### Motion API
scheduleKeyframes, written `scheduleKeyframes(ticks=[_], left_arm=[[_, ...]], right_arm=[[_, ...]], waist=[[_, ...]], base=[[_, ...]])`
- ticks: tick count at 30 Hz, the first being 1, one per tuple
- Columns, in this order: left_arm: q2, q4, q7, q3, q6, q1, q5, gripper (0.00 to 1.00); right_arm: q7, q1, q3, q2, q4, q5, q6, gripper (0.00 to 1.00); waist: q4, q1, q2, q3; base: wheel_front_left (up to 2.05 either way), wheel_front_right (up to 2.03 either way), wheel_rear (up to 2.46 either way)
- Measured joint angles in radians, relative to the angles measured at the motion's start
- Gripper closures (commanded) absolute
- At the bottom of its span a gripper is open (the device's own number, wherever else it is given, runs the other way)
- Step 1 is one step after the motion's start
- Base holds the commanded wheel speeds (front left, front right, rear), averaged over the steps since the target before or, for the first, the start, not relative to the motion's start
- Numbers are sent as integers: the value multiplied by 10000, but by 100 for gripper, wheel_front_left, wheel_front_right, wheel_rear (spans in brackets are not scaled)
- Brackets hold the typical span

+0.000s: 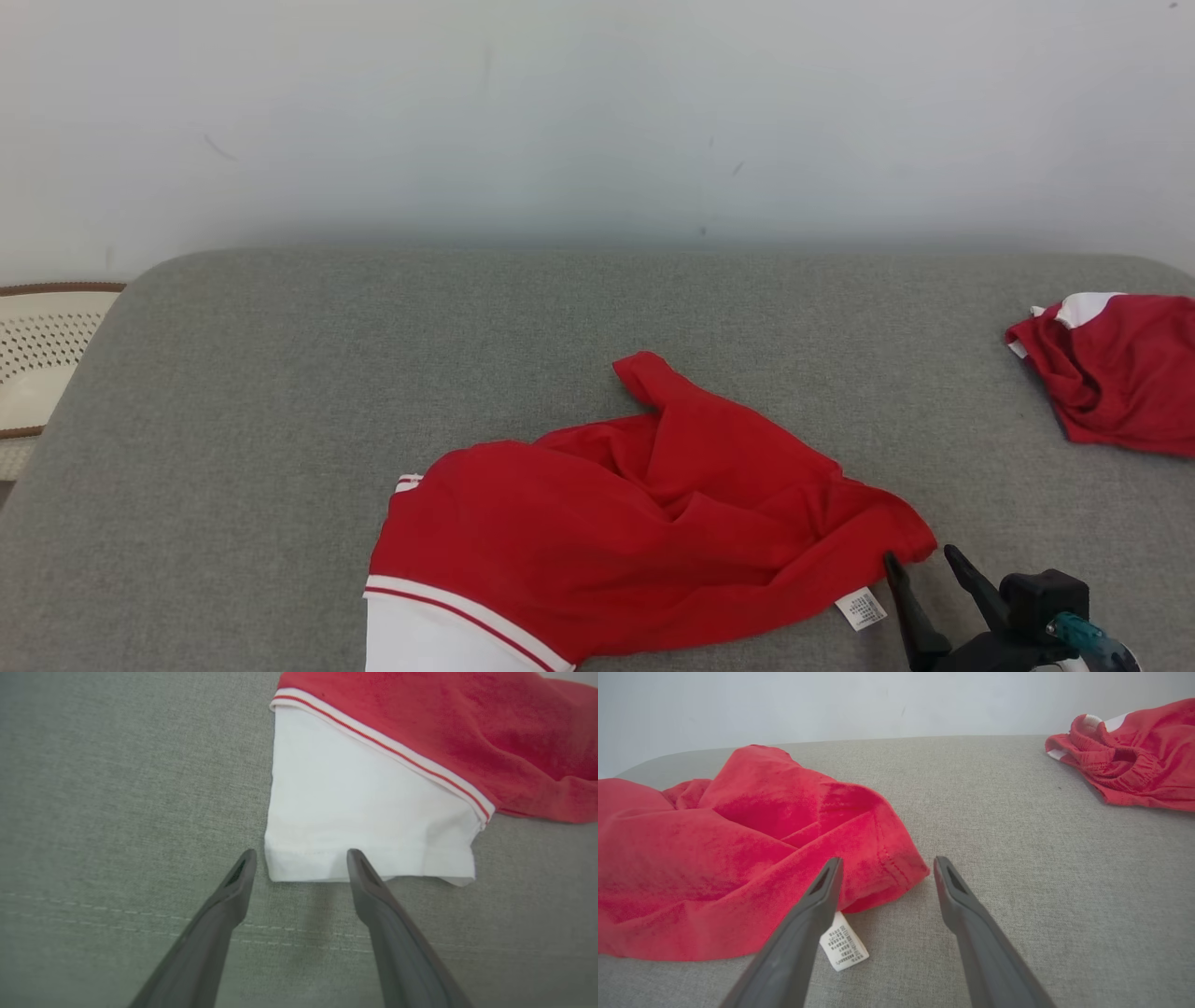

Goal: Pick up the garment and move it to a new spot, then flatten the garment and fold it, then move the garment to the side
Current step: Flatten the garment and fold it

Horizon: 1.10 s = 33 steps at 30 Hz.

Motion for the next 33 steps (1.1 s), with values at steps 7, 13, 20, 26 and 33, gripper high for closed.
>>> scheduleKeyframes(ticks=[7, 13, 20, 26, 33], left_arm=[[-8, 614, 0, -408, -111, -349, -456, 0], [-4, 1162, -2, -654, -155, -753, -817, 0], [58, 1923, -44, -976, -326, -1346, -1174, 100], [0, 1429, -29, -859, -276, -1409, -1066, 100], [-2, 65, -25, -382, -134, -887, -458, 100]], right_arm=[[25, -547, 382, -222, 752, 174, 0, 0], [219, -1056, 784, -297, 1599, 487, 0, 0], [115, -1689, 1258, -213, 2600, 920, 0, 100], [-161, -1791, 1534, -173, 2895, 1379, 0, 100], [-328, -1581, 1636, -270, 2314, 2011, 0, 100]], waist=[[58, 0, 0, 95], [113, 0, 1, 219], [212, -2, -1, 362], [246, -2, 1, 374], [189, -1, 0, 142]], base=[[0, 0, 0], [0, 0, 0], [0, 0, 0], [0, 0, 0], [0, 0, 0]])
